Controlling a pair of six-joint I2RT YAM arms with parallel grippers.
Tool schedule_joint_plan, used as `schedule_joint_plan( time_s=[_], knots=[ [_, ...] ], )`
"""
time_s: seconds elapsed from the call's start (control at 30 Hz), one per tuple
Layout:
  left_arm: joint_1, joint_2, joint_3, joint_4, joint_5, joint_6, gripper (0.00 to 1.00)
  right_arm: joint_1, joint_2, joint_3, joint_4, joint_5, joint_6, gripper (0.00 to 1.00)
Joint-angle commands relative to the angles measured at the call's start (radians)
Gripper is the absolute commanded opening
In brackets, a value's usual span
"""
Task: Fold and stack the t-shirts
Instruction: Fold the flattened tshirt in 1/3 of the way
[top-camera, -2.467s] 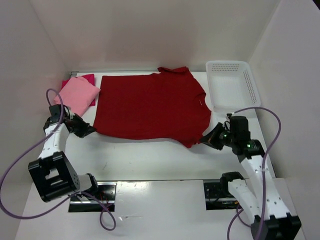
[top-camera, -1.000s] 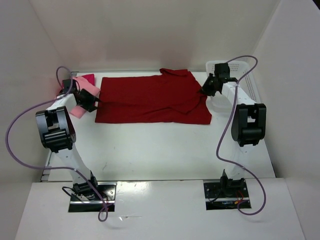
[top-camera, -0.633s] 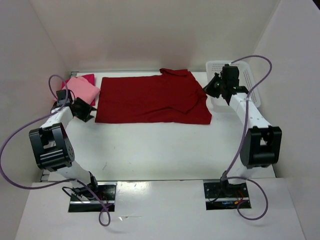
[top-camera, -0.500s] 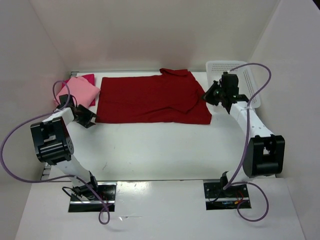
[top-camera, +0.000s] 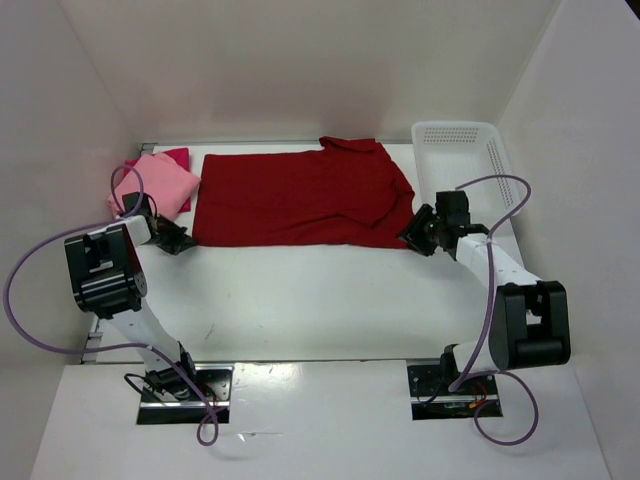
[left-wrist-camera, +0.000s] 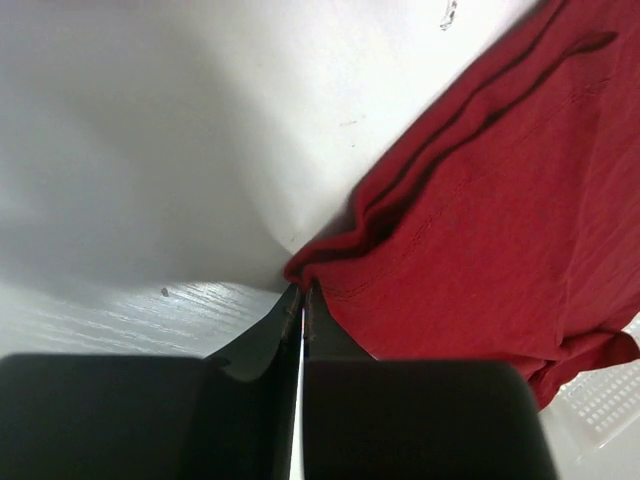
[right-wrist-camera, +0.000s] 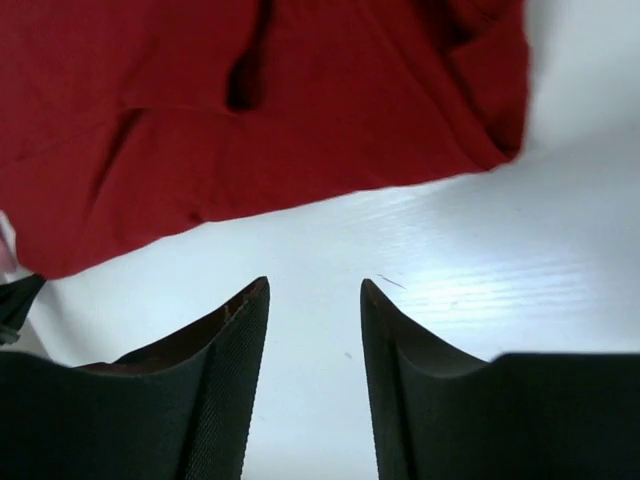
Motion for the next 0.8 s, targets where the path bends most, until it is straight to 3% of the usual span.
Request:
schedule_joint_plan(
  time_s=[0.0,0.23,0.57,0.67,0.77],
  knots=[
    [0.023,0.007,-0.005,0.021,0.000,0.025,0.00,0.006,-0.041,-0.047,0.079,0.070,0.045,0.48],
    [0.132,-0.105,-0.130,-0.057,0.011,0.118,0.00,0.026,-0.010,-0.092,0.104,0.160,0.105,0.51],
    [0.150,-0.159,-0.170,-0.077,0.083,0.129,0.00,0.056,0.119,-0.101,0.170,0.268,0.143,0.51],
    [0.138,-0.159,-0.170,-0.068,0.083,0.129,0.00,0.066,0.152,-0.078,0.170,0.306,0.154,0.50],
    [0.115,-0.159,-0.170,-0.068,0.083,0.129,0.00,0.066,0.194,-0.041,0.170,0.331,0.163,0.41]
  ],
)
